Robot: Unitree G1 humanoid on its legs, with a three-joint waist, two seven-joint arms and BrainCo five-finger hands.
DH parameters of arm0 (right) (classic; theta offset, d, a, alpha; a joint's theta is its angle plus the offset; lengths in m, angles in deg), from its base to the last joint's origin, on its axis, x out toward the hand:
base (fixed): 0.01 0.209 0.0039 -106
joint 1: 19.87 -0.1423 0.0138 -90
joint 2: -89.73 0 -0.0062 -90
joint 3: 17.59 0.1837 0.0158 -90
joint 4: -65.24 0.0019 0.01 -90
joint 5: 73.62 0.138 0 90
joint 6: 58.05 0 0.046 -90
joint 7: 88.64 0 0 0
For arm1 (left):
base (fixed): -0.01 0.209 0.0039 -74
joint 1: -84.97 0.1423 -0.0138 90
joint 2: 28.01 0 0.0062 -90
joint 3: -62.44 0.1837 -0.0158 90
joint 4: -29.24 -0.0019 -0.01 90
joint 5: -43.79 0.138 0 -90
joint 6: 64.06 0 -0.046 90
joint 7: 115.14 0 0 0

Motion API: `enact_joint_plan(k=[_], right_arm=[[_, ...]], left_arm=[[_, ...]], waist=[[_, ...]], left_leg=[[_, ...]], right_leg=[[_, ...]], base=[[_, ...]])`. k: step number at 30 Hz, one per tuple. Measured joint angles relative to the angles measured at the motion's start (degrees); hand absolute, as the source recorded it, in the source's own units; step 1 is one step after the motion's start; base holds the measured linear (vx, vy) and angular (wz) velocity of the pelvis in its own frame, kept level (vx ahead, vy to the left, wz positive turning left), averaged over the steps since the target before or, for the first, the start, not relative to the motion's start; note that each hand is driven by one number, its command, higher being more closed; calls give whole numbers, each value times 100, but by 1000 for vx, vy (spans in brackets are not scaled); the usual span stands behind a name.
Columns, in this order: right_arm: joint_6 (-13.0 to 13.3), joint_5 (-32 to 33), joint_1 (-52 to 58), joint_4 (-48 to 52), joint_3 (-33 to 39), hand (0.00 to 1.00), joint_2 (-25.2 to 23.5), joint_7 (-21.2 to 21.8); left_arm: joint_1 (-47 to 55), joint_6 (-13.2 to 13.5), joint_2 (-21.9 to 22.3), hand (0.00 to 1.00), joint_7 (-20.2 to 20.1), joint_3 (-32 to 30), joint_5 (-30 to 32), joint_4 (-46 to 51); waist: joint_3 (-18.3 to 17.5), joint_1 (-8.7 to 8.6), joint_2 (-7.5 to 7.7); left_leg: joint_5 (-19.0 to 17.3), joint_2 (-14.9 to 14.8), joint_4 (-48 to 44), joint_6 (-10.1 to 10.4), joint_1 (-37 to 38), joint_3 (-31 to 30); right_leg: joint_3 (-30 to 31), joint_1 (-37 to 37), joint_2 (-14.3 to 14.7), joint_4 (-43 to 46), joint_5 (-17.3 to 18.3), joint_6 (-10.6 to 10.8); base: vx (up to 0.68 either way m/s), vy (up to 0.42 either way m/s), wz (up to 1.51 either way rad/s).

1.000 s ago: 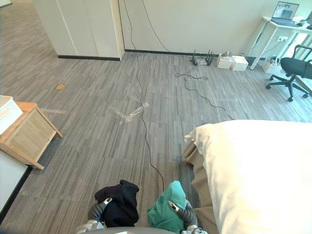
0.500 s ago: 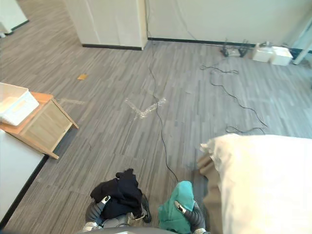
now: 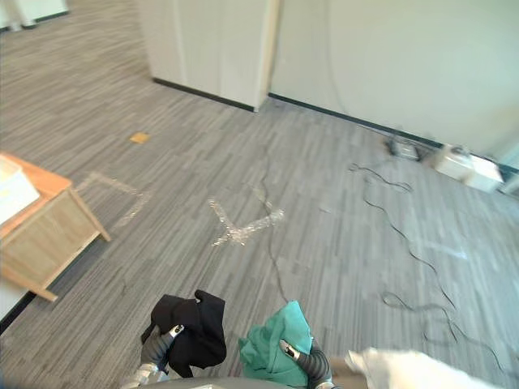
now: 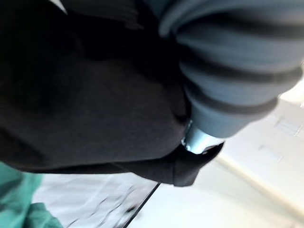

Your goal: Tidy the bed and pick cloth on bed and put in laundry

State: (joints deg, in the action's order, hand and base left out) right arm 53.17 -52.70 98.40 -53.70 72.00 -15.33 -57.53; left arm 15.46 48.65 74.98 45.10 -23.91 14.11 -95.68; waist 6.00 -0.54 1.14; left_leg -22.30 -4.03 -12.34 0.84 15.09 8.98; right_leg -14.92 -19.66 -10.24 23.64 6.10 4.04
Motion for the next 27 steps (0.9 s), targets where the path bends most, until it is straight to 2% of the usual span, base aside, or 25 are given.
enact_joint_plan(k=[1, 2, 3, 4, 5, 7, 8, 9, 10, 11, 12, 13, 15, 16, 17, 18, 19, 20, 21, 22, 23, 24, 25, 26, 27], right_arm=[[19, 68, -38, -7, -10, 100, 0, 25], [26, 172, -86, -48, -11, 100, 67, 18], [25, 231, -216, -60, 0, 100, 125, 2], [26, 326, -410, 38, 11, 100, 137, -35], [27, 381, -448, 124, 12, 100, 190, -73], [2, 447, -548, 127, -45, 100, 222, -180], [-80, 483, -650, 137, -47, 100, 286, -200], [-150, 553, -661, 157, -52, 100, 381, -192], [-169, 560, -677, 159, -51, 100, 381, -188], [-222, 584, -744, 63, -7, 100, 436, -172], [-263, 584, -848, -210, 120, 100, 492, -151], [-292, 575, -905, -320, 199, 100, 521, -138], [-340, 533, -1000, -539, 337, 100, 673, -26], [-339, 511, -977, -552, 361, 100, 707, 6], [-338, 428, -883, -562, 417, 100, 748, 48], [-307, 322, -691, -561, 450, 100, 749, 77], [-303, 236, -610, -633, 492, 100, 676, 83], [-298, 116, -558, -888, 564, 100, 470, 79], [-287, 73, -587, -994, 579, 100, 368, 53], [-268, -35, -642, -1053, 526, 100, 341, 14], [-218, -122, -678, -1039, 442, 100, 302, 7], [-209, -191, -718, -1036, 413, 100, 297, 2], [-211, -288, -828, -1020, 387, 100, 289, -21], [-255, -331, -876, -950, 385, 100, 210, -62], [-287, -328, -889, -918, 391, 100, 192, -97]], left_arm=[[27, 14, 4, 100, -6, -76, 77, -9], [29, 10, 52, 100, -9, -135, 227, -190], [14, 12, 156, 100, -8, -168, 231, -258], [2, 68, 220, 100, -34, -182, 274, -234], [31, 91, 291, 100, -34, -153, 348, -244], [146, 130, 348, 100, -44, -172, 338, -230], [181, 130, 447, 100, -199, -281, 324, -228], [327, 140, 492, 100, -351, -335, 330, -201], [375, 143, 496, 100, -383, -335, 332, -181], [429, 232, 451, 100, -471, -341, 337, -44], [452, 251, 356, 100, -522, -333, 327, 33], [445, 244, 318, 100, -537, -318, 321, 57], [510, 115, 257, 100, -534, -305, 228, 272], [505, 70, 263, 100, -531, -298, 182, 300], [481, -39, 297, 100, -493, -262, 101, 335], [477, -130, 341, 100, -470, -136, 73, 331], [464, -148, 327, 100, -456, -76, 59, 289], [416, -195, 247, 100, -407, -49, 44, 196], [383, -202, 172, 100, -402, -82, 18, 218], [262, -235, 136, 100, -382, -236, -75, 24], [205, -265, 125, 100, -349, -347, -137, -235], [213, -278, 140, 100, -315, -378, -173, -273], [251, -296, 186, 100, -225, -390, -265, -288], [292, -374, 11, 100, -227, -400, -296, -263], [287, -443, -75, 100, -246, -366, -286, -274]], waist=[[17, 17, 28], [68, -11, -164], [80, 44, -284], [204, 93, -317], [288, 26, -231], [298, 37, -281], [456, 61, -403], [444, 174, -563], [451, 204, -589], [469, 328, -558], [465, 411, -470], [466, 455, -438], [469, 448, -303], [463, 417, -285], [450, 332, -286], [392, 255, -380], [351, 216, -353], [181, 99, -157], [108, 117, -35], [95, 277, 9], [81, 388, 12], [71, 427, -6], [27, 479, -45], [-36, 464, 110], [-86, 374, 185]], left_leg=[[-92, -36, -4, 166, 162, -91], [-211, -245, -60, 378, 419, -337], [-167, -439, -146, 422, 450, -359], [155, -412, -300, 598, 461, -441], [567, -366, -410, 498, 548, -511], [998, -407, -1194, 266, 350, -574], [1972, -730, -2853, 155, -293, -761], [3049, -1025, -4213, 146, -1030, -902], [2991, -1053, -4569, 154, -1235, -948], [2572, -982, -5521, 90, -1951, -932], [2123, -712, -5786, 68, -2510, -894], [1955, -568, -5709, 76, -2727, -786], [1456, -68, -4116, 242, -3195, 24], [1399, 56, -3429, 246, -3196, 268], [1563, 362, -1744, 193, -3054, 888], [2362, 681, -145, -26, -2820, 1656], [2433, 786, 219, -966, -2710, 2161], [2204, 1010, 548, -1691, -2583, 2376], [2162, 1092, 569, -1710, -2608, 2245], [1939, 1033, 407, -1740, -2613, 2019], [1638, 847, -26, -1700, -2558, 1806], [1396, 710, -204, -1687, -2486, 1686], [1010, 489, -550, -1557, -2349, 1559], [808, 543, -800, -1276, -2287, 1477], [750, 598, -740, -1176, -2166, 1287]], right_leg=[[144, 9, 110, -819, -513, 26], [252, 94, 255, -707, -1211, -262], [141, 103, 346, -494, -1102, -366], [130, -8, 147, 215, -560, -409], [73, 10, -56, 756, -94, -422], [-87, 319, -83, 954, 483, -386], [-287, 873, 138, 803, 844, -373], [-356, 1334, 388, 487, 1002, -499], [-389, 1437, 442, 431, 1037, -516], [-407, 1747, 500, 282, 1203, -638], [-419, 2126, 492, -42, 1218, -700], [-438, 2331, 481, -251, 1200, -696], [-594, 3050, 406, -1084, 1028, -474], [-680, 3237, 396, -1256, 1003, -409], [-911, 3572, 412, -1514, 1005, -247], [-1246, 3827, 559, -1603, 1117, -36], [-1385, 3940, 638, -1597, 1186, 82], [-1670, 4054, 663, -1560, 1240, 172], [-1721, 4035, 603, -1498, 1197, 251], [-1676, 4007, 615, -1232, 999, 223], [-1668, 4069, 620, -994, 983, 60], [-1637, 4080, 577, -789, 1014, 149], [-1551, 3855, 340, -30, 893, 142], [-1306, 3373, 16, 977, -183, -195], [-1205, 3160, -91, 1594, -569, -265]], base=[[681, -420, 88], [589, -360, 69], [666, -409, 56], [520, -350, 42], [623, -428, 67], [446, -349, 56], [528, -395, 33], [511, -369, 19], [404, -224, -5], [341, -191, -11], [470, -236, -15], [527, -226, -14], [625, -216, -4], [628, -166, 28], [661, -143, 77], [666, -132, 107], [641, -94, 174], [489, -90, 153], [591, -181, 135], [577, -246, 67], [684, -265, 40], [698, -175, 10], [671, -72, -2], [553, -37, 22], [510, -136, 90]])
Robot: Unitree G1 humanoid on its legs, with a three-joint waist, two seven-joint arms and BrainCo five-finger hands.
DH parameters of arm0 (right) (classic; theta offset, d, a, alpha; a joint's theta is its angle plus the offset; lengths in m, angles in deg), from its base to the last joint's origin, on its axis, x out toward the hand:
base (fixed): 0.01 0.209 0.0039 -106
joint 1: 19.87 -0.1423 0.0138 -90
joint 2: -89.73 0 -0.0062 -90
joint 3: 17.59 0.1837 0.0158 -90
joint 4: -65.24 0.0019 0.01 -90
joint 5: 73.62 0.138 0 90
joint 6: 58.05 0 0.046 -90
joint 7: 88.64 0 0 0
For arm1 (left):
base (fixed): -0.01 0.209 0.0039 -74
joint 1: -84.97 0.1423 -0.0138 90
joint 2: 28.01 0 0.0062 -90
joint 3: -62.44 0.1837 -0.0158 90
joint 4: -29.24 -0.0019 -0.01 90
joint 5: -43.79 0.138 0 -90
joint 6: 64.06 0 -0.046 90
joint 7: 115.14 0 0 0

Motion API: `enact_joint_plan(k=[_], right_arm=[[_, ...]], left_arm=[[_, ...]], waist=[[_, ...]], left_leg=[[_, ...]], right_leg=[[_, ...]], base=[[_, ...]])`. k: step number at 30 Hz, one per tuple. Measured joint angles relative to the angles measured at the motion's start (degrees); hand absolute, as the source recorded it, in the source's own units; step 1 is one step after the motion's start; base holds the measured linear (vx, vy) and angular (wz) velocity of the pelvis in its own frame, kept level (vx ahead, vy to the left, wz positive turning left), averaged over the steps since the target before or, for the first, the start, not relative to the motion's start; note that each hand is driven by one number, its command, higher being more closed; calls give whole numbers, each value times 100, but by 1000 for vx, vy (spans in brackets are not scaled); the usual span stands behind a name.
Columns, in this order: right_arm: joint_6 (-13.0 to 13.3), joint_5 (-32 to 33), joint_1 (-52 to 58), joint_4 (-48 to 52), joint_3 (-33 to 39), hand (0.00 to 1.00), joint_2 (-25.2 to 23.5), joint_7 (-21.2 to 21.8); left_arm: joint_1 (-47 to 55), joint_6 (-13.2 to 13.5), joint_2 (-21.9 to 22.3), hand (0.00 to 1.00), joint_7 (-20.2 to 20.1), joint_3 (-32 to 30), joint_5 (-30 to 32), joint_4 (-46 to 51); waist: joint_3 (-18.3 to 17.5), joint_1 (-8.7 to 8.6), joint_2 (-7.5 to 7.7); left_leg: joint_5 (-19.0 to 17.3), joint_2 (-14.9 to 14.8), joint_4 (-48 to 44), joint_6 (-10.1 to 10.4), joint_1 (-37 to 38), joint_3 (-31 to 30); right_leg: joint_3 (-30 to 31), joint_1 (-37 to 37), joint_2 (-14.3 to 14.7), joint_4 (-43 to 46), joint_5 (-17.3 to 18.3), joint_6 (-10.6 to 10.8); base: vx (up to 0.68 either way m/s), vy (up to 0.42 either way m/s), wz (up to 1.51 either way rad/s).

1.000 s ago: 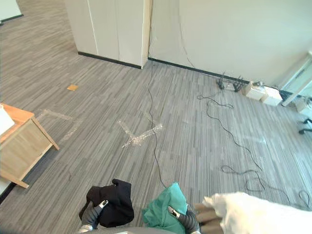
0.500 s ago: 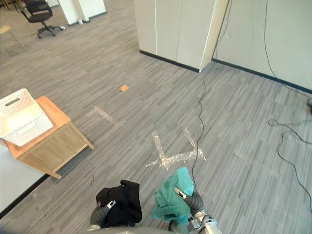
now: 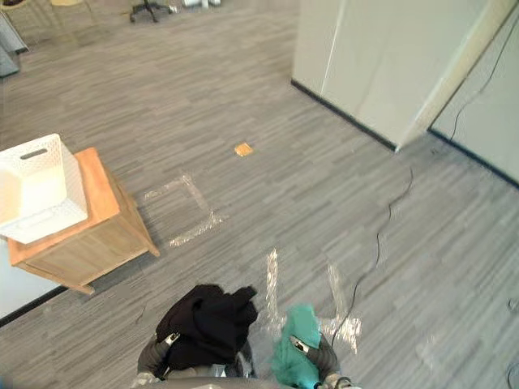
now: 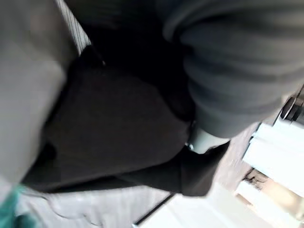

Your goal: Tidy the bed and pick cloth on bed and put in laundry

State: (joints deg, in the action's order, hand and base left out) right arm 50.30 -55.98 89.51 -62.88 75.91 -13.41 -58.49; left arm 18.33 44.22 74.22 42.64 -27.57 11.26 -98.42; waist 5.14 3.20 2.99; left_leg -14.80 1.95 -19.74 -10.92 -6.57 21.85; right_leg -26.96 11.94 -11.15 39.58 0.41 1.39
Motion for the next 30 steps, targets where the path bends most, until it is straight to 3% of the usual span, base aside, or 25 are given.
enact_joint_plan(k=[1, 2, 4, 6, 8, 9, 10, 11, 12, 13, 15, 16, 18, 20, 22, 23, 25, 26, 28, 29, 30], right_arm=[[-87, 4, 89, -8, -2, 100, 43, -19], [-174, 7, 172, 16, 9, 100, 144, -44], [-234, 48, 382, 204, -20, 100, 252, -68], [-192, 245, 522, 445, -81, 100, 254, -65], [-154, 379, 523, 455, -96, 100, 253, -36], [-112, 454, 525, 465, -93, 100, 245, 26], [-99, 499, 524, 483, -95, 100, 226, 72], [-76, 597, 520, 522, -156, 100, 192, 126], [-78, 645, 442, 527, -134, 100, 195, 116], [-61, 655, 405, 602, -138, 100, 179, 117], [-52, 735, 450, 934, -345, 100, 188, 109], [-54, 828, 439, 989, -405, 100, 193, 100], [-136, 915, 306, 1031, -513, 100, 173, 31], [-314, 915, 303, 1014, -574, 100, 232, -51], [-367, 867, 298, 788, -507, 100, 289, -33], [-368, 833, 365, 626, -366, 100, 292, 14], [-367, 802, 426, 464, -191, 100, 329, 103], [-361, 798, 433, 449, -56, 100, 380, 139], [-349, 787, 528, 471, 69, 100, 394, 159], [-330, 727, 576, 403, 120, 100, 324, 154], [-324, 684, 595, 391, 116, 100, 233, 154]], left_arm=[[-44, -64, -171, 100, 20, 57, -1, -115], [-80, -74, -204, 100, 91, 90, 0, -252], [-90, -110, -175, 100, 212, 207, -6, -339], [-128, -112, -173, 100, 283, 226, -24, -417], [-195, -119, -165, 100, 403, 227, -58, -431], [-265, -113, -137, 100, 456, 222, -52, -423], [-276, -105, -131, 100, 470, 206, -44, -419], [-259, -85, -135, 100, 472, 149, 7, -479], [-318, -91, 67, 100, 468, 108, 53, -634], [-308, -59, 136, 100, 441, 104, 96, -621], [-181, 91, 228, 100, 370, -3, 249, -554], [-159, 91, 242, 100, 364, -3, 264, -554], [-148, 97, 348, 100, 339, -95, 268, -528], [-74, 124, 362, 100, 207, -176, 227, -335], [-23, 257, 283, 100, 89, -186, 220, -292], [-26, 271, 207, 100, -21, -199, 192, -277], [-26, 257, 183, 100, -128, -194, 142, -178], [-88, 213, 218, 100, -202, -174, 40, -174], [-132, 170, 236, 100, -227, -126, 24, -183], [-153, 159, 225, 100, -224, -68, 4, -194], [-155, 162, 167, 100, -220, -82, 1, -193]], waist=[[25, -105, 129], [52, -106, 122], [65, -220, 13], [64, -324, -21], [91, -448, -51], [113, -400, -105], [126, -353, -116], [141, -279, -172], [171, -139, -378], [238, -123, -454], [295, -231, -432], [257, -227, -460], [239, -226, -487], [279, -198, -567], [312, -167, -568], [319, -114, -553], [345, -96, -430], [416, -58, -445], [421, -89, -458], [429, -104, -308], [397, -101, -172]], left_leg=[[-40, 101, 308, 51, 421, -294], [-73, 136, 517, 109, 777, -606], [-135, -7, 737, 229, 1174, -1096], [-116, -187, 850, 511, 1449, -1595], [-187, -460, 868, 706, 1636, -2120], [-316, -698, 873, 932, 1702, -2307], [-389, -796, 879, 1057, 1739, -2368], [-555, -973, 890, 1334, 1814, -2468], [-526, -1217, 907, 1454, 1928, -2355], [-333, -1177, 911, 1437, 1978, -2270], [124, -1232, 895, 1592, 2195, -2108], [169, -1276, 793, 1624, 2190, -2129], [252, -1406, -217, 1552, 1847, -2395], [866, -1723, -2662, 1547, 727, -2679], [783, -1906, -4012, 1392, -2, -2324], [646, -1788, -4216, 1307, -304, -2019], [383, -1506, -3831, 1346, -525, -1618], [163, -1167, -2802, 1445, -591, -1099], [477, -687, -1079, 1359, -555, -583], [996, -334, 195, 524, -294, -11], [1185, -131, 539, 510, -157, -12]], right_leg=[[134, -448, -371, 1236, -534, -150], [269, -979, -607, 2217, 12, -278], [459, -1715, -619, 2580, 461, -239], [792, -2370, -516, 2038, 890, 118], [998, -2658, -313, 323, 1075, 262], [1210, -2689, -149, -971, 893, 436], [1314, -2665, -70, -1669, 710, 529], [1463, -2542, 99, -2427, -204, 589], [1312, -2396, 347, -2352, 28, 354], [1322, -2403, 297, -2083, 203, 255], [1114, -2426, 55, -1070, 1072, 37], [1059, -2400, 51, -936, 1244, 4], [853, -2121, 124, -879, 1642, 20], [536, -1509, 421, -1242, 1876, -86], [383, -916, 630, -1748, 1891, -117], [271, -525, 637, -2137, 1852, -124], [123, -101, 614, -2573, 1675, -119], [26, 148, 566, -2811, 1639, -98], [-143, 345, 505, -2896, 1678, 19], [-247, 503, 437, -2931, 1724, 150], [-273, 541, 342, -2978, 1676, 245]], base=[[472, -245, 122], [449, -256, 124], [439, -258, 141], [453, -330, 153], [512, -500, 159], [465, -511, 141], [457, -568, 110], [459, -543, 56], [441, -504, 45], [372, -433, 43], [390, -468, 63], [339, -372, 51], [241, -310, 39], [227, -316, 43], [254, -213, 34], [398, -211, 28], [352, -125, 24], [368, -47, 25], [473, -24, 46], [468, -37, 75], [447, -43, 94]])
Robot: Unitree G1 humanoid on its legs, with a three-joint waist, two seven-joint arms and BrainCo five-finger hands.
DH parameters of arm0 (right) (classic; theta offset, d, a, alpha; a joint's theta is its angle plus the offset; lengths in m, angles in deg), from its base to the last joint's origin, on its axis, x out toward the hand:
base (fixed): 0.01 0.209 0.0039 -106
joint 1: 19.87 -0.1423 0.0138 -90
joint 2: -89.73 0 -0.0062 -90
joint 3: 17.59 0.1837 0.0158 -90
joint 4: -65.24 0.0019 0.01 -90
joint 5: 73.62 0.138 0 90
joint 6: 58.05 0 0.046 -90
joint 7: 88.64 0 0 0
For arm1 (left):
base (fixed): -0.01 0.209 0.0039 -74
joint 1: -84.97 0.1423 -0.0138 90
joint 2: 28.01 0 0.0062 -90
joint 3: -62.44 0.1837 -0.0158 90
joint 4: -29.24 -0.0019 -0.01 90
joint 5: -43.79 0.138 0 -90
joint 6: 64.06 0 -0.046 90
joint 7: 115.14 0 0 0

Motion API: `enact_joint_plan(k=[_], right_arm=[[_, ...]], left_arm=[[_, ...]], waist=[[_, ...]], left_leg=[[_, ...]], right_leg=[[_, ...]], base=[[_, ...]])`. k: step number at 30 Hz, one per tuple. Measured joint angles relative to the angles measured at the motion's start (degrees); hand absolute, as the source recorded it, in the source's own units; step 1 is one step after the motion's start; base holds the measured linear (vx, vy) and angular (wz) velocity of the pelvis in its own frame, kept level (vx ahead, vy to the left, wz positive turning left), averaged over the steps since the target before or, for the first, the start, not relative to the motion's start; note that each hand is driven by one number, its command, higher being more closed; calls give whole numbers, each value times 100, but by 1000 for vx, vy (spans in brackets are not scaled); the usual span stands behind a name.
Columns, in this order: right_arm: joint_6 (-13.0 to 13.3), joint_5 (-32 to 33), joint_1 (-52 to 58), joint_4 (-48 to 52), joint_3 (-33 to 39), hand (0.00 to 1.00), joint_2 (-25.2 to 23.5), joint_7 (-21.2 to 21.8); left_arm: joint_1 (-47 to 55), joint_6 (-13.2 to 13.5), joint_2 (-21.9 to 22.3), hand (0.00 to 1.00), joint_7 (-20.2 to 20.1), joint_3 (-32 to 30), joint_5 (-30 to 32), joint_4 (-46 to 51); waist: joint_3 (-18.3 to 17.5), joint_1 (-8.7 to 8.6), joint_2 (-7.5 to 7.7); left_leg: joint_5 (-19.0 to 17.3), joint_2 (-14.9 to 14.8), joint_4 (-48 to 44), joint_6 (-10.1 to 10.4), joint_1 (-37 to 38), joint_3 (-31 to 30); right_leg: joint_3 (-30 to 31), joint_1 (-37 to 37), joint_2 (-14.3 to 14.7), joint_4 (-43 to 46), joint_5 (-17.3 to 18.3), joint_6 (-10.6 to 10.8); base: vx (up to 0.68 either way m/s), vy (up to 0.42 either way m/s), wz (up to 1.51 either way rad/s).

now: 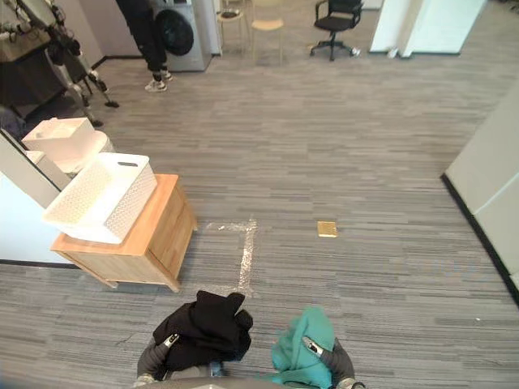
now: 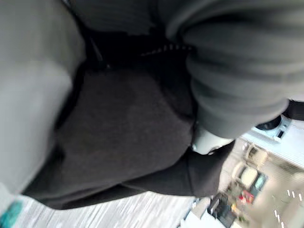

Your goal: Tidy the bed and pick cloth on bed and put in laundry

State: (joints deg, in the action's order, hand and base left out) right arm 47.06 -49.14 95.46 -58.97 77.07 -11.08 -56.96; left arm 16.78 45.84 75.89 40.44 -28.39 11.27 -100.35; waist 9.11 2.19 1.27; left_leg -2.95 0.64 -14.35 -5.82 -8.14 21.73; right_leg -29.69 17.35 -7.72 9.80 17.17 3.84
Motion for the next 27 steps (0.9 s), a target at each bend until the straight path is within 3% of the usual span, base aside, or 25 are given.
enact_joint_plan(k=[1, 2, 3, 4, 5, 6, 7, 8, 9, 10, 11, 12, 13, 15, 16, 17, 18, 20, 22, 24, 25, 26, 27], right_arm=[[44, -46, 33, 80, -30, 100, -60, 2], [98, -107, -24, 209, -134, 100, -123, 24], [110, -111, -100, 259, -184, 100, -139, 38], [149, -109, -66, 334, -197, 100, -140, 42], [174, -111, 3, 324, -213, 100, -52, 36], [152, -111, -112, 116, -213, 100, -40, -35], [151, -111, -151, 83, -200, 100, 3, -76], [114, -114, -266, 66, -232, 100, 30, -148], [96, -94, -315, 86, -300, 100, 23, -294], [80, -92, -314, 101, -336, 100, 16, -356], [16, -78, -272, 87, -345, 100, 7, -443], [-6, -35, -179, 106, -343, 100, 23, -497], [-7, -22, -113, 162, -343, 100, 25, -496], [7, 124, 14, 393, -435, 100, 16, -467], [39, 171, 51, 501, -469, 100, -1, -388], [120, 247, 66, 482, -469, 100, -14, -249], [136, 250, 67, 471, -469, 100, -15, -223], [264, 357, 188, 481, -467, 100, -99, -2], [367, 407, 314, 552, -495, 100, -173, 160], [485, 416, 401, 632, -665, 100, -168, 264], [504, 422, 358, 647, -740, 100, -55, 303], [499, 417, 363, 757, -845, 100, 8, 306], [496, 412, 349, 887, -967, 100, 64, 314]], left_arm=[[-4, 3, -47, 100, 0, 19, 3, 8], [-13, 79, -73, 100, -6, -25, 5, 14], [-3, 121, -78, 100, -13, -99, 5, 27], [-19, 169, -45, 100, -12, -126, 10, 42], [55, 172, -10, 100, -13, 33, 13, -12], [21, 170, -57, 100, -7, -7, 26, -137], [-14, 148, -59, 100, -7, -21, 66, -231], [-21, 84, -74, 100, -7, -34, 69, -266], [-31, 49, -123, 100, -6, -29, 76, -275], [-36, 45, -142, 100, -6, -27, 88, -285], [-41, 58, -205, 100, -5, -26, 149, -370], [-46, 64, -270, 100, 38, 11, 207, -474], [-43, 63, -291, 100, 79, 72, 217, -501], [-29, 48, -409, 100, 187, 173, 178, -509], [-44, 21, -463, 100, 239, 184, 121, -507], [-51, 11, -470, 100, 250, 186, 33, -508], [-50, 11, -467, 100, 256, 181, 22, -508], [-70, 26, -442, 100, 322, 188, -10, -496], [-1, 83, -326, 100, 321, 190, 2, -484], [68, 172, -285, 100, 343, 180, -2, -396], [113, 157, -204, 100, 372, 213, -1, -403], [165, 160, -120, 100, 377, 280, -2, -321], [172, 160, -57, 100, 384, 307, 0, -210]], waist=[[-36, 2, 10], [123, 12, 114], [168, 131, 64], [217, 170, 145], [73, 222, -117], [-27, 180, 34], [-90, 170, 23], [-97, 160, 29], [-80, 91, 56], [-42, 51, 106], [44, -27, 157], [101, -130, 81], [104, -166, 81], [98, -257, 141], [113, -313, 168], [131, -357, 156], [134, -367, 151], [129, -442, 158], [123, -383, 184], [115, -347, 169], [84, -304, 17], [0, -255, -178], [-24, -245, -262]], left_leg=[[163, 101, 225, -214, 90, 38], [-15, -120, -660, -363, -304, 357], [-311, -238, -1092, -221, -491, 633], [-339, -169, -781, -10, -504, 739], [5, -158, -34, -281, -367, 769], [-158, 22, -8, -436, -211, 781], [-246, 75, 30, -489, -129, 762], [-421, 171, 19, -581, 65, 735], [-576, 291, 53, -553, 314, 635], [-650, 349, 68, -523, 452, 584], [-725, 405, 198, -422, 826, 470], [-770, 396, 401, -340, 1236, 352], [-778, 385, 507, -312, 1390, 308], [-805, 341, 725, -235, 1780, 173], [-843, 275, 756, -158, 1948, 57], [-907, 154, 730, -44, 2086, -176], [-921, 123, 728, -19, 2115, -225], [-1039, -49, 713, 178, 2163, -768], [-1207, -75, 585, 381, 2164, -1093], [-1538, -137, 304, 591, 2219, -1376], [-1703, -391, 210, 749, 2335, -1499], [-1746, -574, 216, 830, 2345, -1528], [-1716, -678, 200, 923, 2344, -1603]], right_leg=[[-18, 33, -53, -64, -175, 146], [105, 221, 58, -304, -570, 263], [183, 297, 91, -326, -663, 308], [222, 406, 46, -264, -688, 344], [224, 520, 149, -17, -672, 367], [311, 469, -62, 356, -628, 409], [408, 322, -194, 786, -656, 471], [587, -14, -466, 1904, -906, 655], [775, -568, -849, 3307, -1364, 439], [858, -867, -1068, 4122, -1455, 286], [905, -1348, -1398, 5445, -1421, 138], [839, -1765, -1627, 6147, -1255, -132], [846, -1973, -1701, 6298, -1187, -213], [921, -2594, -1788, 6144, -987, -201], [1025, -2935, -1638, 5622, -886, -77], [1187, -3122, -1265, 4512, -790, 38], [1230, -3104, -1163, 4258, -790, 39], [1866, -2872, -430, 1582, -935, 185], [2469, -2716, -183, 150, -1310, 247], [2774, -2604, -115, 8, -1865, 222], [2607, -2587, 52, 384, -1827, 46], [2429, -2642, 144, 643, -1581, -60], [2294, -2730, 157, 954, -1293, -145]], base=[[416, -40, 82], [370, -2, 66], [330, 30, 55], [193, 129, 32], [247, 165, 44], [287, 151, 30], [348, 92, 22], [434, 74, 13], [435, 77, 16], [428, 56, 35], [395, 37, 45], [383, 34, 45], [346, 23, 41], [301, -17, 34], [405, -139, 55], [396, -173, 57], [382, -232, 85], [315, -260, 112], [327, -328, 101], [332, -379, 83], [352, -403, 53], [353, -398, 56], [332, -389, 65]])
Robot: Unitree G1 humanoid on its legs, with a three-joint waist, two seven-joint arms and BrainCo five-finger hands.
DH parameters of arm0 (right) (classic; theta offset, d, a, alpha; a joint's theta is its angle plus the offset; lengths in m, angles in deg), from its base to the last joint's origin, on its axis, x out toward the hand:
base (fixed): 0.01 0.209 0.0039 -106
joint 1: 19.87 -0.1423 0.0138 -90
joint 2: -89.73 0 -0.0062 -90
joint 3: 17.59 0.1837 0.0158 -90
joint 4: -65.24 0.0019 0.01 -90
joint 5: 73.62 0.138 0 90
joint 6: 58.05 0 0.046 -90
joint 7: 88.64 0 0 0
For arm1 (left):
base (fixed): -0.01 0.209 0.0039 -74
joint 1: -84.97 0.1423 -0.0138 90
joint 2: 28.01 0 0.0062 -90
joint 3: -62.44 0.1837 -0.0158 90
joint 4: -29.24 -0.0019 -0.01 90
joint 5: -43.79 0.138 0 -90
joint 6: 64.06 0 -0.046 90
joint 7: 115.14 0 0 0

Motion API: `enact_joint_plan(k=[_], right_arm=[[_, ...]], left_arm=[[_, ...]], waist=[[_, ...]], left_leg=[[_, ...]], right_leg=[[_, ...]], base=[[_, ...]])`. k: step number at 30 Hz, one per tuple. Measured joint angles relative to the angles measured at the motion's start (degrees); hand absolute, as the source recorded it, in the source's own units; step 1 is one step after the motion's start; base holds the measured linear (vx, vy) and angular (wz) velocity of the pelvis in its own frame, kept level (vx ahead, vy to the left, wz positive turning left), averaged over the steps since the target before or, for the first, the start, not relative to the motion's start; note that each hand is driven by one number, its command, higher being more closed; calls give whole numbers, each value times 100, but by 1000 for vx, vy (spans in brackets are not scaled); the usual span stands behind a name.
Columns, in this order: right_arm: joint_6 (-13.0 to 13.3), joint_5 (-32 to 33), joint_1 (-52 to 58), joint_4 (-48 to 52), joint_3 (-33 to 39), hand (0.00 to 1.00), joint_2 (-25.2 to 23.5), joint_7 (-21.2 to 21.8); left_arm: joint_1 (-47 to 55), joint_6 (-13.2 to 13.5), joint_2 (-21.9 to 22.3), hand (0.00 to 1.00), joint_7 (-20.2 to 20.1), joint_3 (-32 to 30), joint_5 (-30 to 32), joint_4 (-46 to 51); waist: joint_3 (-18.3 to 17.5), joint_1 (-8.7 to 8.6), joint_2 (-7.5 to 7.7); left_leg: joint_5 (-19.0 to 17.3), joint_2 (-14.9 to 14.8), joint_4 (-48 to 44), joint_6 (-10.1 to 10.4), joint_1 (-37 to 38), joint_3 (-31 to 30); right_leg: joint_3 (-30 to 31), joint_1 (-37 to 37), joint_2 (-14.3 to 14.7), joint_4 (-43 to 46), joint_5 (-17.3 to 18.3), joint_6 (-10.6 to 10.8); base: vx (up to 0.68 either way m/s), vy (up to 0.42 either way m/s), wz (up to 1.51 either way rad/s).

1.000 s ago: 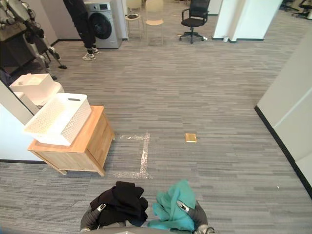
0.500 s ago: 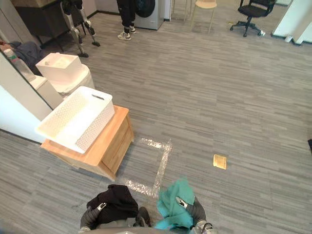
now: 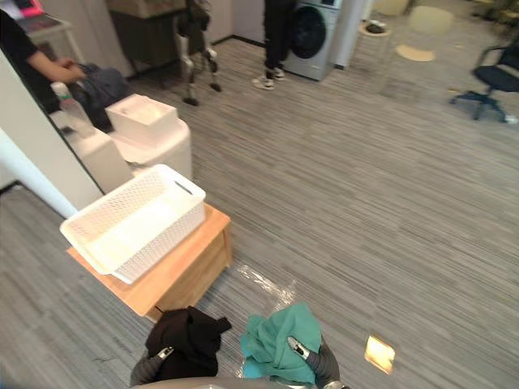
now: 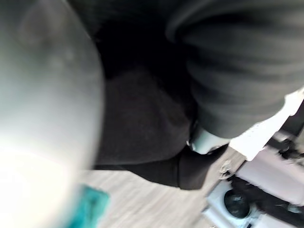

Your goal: Tidy the bed and pick cloth on bed and put in laundry

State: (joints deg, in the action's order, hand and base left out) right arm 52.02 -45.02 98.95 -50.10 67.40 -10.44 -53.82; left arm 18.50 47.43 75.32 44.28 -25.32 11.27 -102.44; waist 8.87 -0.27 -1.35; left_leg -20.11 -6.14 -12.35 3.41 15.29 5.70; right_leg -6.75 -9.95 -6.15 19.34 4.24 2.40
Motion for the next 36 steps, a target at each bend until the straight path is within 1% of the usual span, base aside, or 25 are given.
enact_joint_plan(k=[1, 3, 5, 7, 8, 10, 11, 12, 14, 16, 18, 19, 20, 21, 22, 23, 25, 27, 28, 29, 30, 31, 32, 34, 36], right_arm=[[-27, -17, -44, 69, -95, 100, -3, 7], [-74, -38, -71, 198, -248, 100, -39, -2], [-134, -69, -106, 314, -260, 100, -40, 68], [-167, -74, -110, 299, -130, 100, 24, 111], [-181, -77, -116, 282, -60, 100, 23, 118], [-185, -78, -217, 146, 34, 100, 28, 132], [-191, -82, -242, 39, 85, 100, 42, 125], [-197, -85, -249, -33, 117, 100, 26, 123], [-235, -155, -282, -193, 193, 100, -97, 81], [-233, -215, -384, -246, 150, 100, -132, 52], [-233, -241, -545, -276, 137, 100, -118, -28], [-235, -227, -612, -274, 154, 100, -106, -85], [-237, -184, -653, -253, 175, 100, -107, -146], [-238, -176, -663, -249, 171, 100, -130, -150], [-252, -177, -645, -243, 156, 100, -179, -145], [-250, -178, -621, -248, 156, 100, -203, -141], [-218, -166, -587, -248, 178, 100, -202, -128], [-212, -47, -538, -250, 168, 100, -252, -124], [-210, 10, -516, -251, 153, 100, -264, -124], [-203, 118, -452, -246, 136, 100, -311, -122], [-194, 273, -436, -277, 155, 100, -277, -128], [-154, 311, -398, -236, 146, 100, -245, -111], [-76, 467, -384, -184, 155, 100, -144, -3], [-47, 540, -329, -87, 139, 100, -66, 109], [-46, 549, -209, 16, 87, 100, -75, 132]], left_arm=[[-11, 0, 58, 100, 2, 3, -7, 80], [31, 10, 154, 100, 51, -142, -83, 288], [101, 18, 177, 100, 34, -188, -177, 488], [146, 21, 174, 100, -21, -229, -156, 564], [151, 13, 174, 100, -47, -228, -135, 565], [135, -14, 179, 100, -92, -216, -101, 536], [104, -26, 186, 100, -165, -161, 0, 470], [80, -38, 179, 100, -183, -128, 30, 425], [49, -28, 153, 100, -221, -169, 214, 445], [23, 7, 116, 100, -270, -180, 262, 435], [23, -11, 84, 100, -281, -174, 276, 404], [18, -19, 64, 100, -281, -171, 272, 358], [3, -20, 47, 100, -280, -147, 270, 311], [4, -25, 21, 100, -281, -105, 271, 303], [-17, -47, -105, 100, -279, -73, 268, 258], [-33, -102, -214, 100, -277, -64, 264, 189], [-37, -120, -243, 100, -281, -33, 250, 194], [-43, -246, -292, 100, -332, -20, 243, 207], [-27, -263, -324, 100, -353, -21, 250, 211], [-1, -269, -459, 100, -415, -16, 271, 230], [-58, -358, -495, 100, -422, -21, 283, 154], [-12, -356, -457, 100, -456, -20, 287, 182], [103, -327, -343, 100, -587, -27, 337, 201], [140, -327, -245, 100, -643, -68, 453, 206], [128, -327, -179, 100, -682, -52, 501, 226]], waist=[[22, 4, 6], [11, -6, 100], [21, 56, 74], [20, 105, 76], [19, 110, 73], [8, 68, 43], [-33, 29, -22], [-57, -3, -43], [-129, 6, 127], [-146, 135, 221], [-131, 110, 227], [-105, 72, 222], [-85, 35, 204], [-45, -15, 204], [-20, -85, 323], [-25, -172, 402], [-28, -235, 407], [-32, -226, 408], [-50, -209, 438], [-96, -201, 609], [-143, -206, 591], [-194, -190, 476], [-255, -188, 318], [-336, -199, 147], [-405, -228, 131]], left_leg=[[111, -31, -168, 48, -89, -4], [491, -203, -1689, 21, -944, 31], [636, -798, -3152, 24, -1785, 546], [659, -1081, -3107, -11, -1953, 1220], [665, -1085, -2779, 24, -1918, 1517], [712, -893, -1805, 121, -1818, 2075], [1134, -635, -921, 142, -1759, 2333], [1223, -528, -486, -102, -1672, 2581], [1644, -36, 574, -284, -1358, 2512], [1663, 86, 704, -315, -1338, 2461], [1594, 162, 712, -403, -1225, 2445], [1469, 201, 733, -404, -1061, 2416], [1374, 228, 823, -420, -860, 2326], [1316, 271, 838, -432, -782, 2265], [1252, 317, 807, -440, -710, 2162], [1229, 308, 803, -429, -631, 1981], [1221, 254, 783, -383, -622, 1773], [1226, 137, 720, -215, -647, 1478], [1226, 128, 721, -152, -657, 1422], [1223, 176, 745, -21, -695, 1300], [1268, 71, 804, 121, -677, 1178], [1302, -41, 881, 180, -687, 1172], [1416, -254, 1067, 327, -682, 1177], [1561, -452, 1286, 423, -625, 1184], [1644, -577, 1353, 474, -608, 1206]], right_leg=[[-102, -18, -57, 244, 295, 11], [-506, 228, -219, 149, 530, -31], [-1023, 712, -186, -306, 548, -58], [-1442, 1267, -193, -747, 505, -19], [-1607, 1438, -195, -907, 482, -42], [-1925, 1633, -198, -1109, 412, -85], [-2168, 1741, -192, -1148, 409, -81], [-2274, 1769, -185, -1165, 415, -68], [-2423, 1867, -342, -1320, 324, 79], [-2402, 1888, -405, -1355, 325, 84], [-2349, 1783, -577, -788, 401, 147], [-2206, 1555, -804, 105, 504, 246], [-1909, 1078, -1152, 1442, 515, 198], [-1709, 798, -1302, 2044, 483, 143], [-1438, 545, -1443, 2637, 689, 150], [-1294, 324, -1467, 2788, 975, 139], [-1245, 225, -1435, 2393, 1067, 138], [-892, 250, -1202, 1066, 957, 250], [-758, 278, -1139, 698, 799, 238], [-437, 389, -1046, -41, 235, 181], [-476, 498, -939, -158, 187, 488], [-532, 532, -807, -260, 187, 485], [-650, 553, -565, -449, 166, 451], [-849, 658, -352, -640, 145, 375], [-1017, 798, -235, -706, 203, 280]], base=[[260, -397, 91], [216, -424, 102], [171, -294, 97], [238, -262, 91], [253, -137, 90], [195, -26, 77], [227, 36, 76], [289, 50, 112], [293, 63, 88], [209, 63, 27], [180, 84, 17], [138, 121, 21], [122, 106, 30], [98, 34, 45], [75, -13, 70], [105, -44, 81], [116, -86, 67], [130, -169, 58], [111, -237, 48], [85, -301, 46], [111, -356, 42], [124, -341, 21], [126, -244, 2], [116, -200, 9], [102, -153, 39]])
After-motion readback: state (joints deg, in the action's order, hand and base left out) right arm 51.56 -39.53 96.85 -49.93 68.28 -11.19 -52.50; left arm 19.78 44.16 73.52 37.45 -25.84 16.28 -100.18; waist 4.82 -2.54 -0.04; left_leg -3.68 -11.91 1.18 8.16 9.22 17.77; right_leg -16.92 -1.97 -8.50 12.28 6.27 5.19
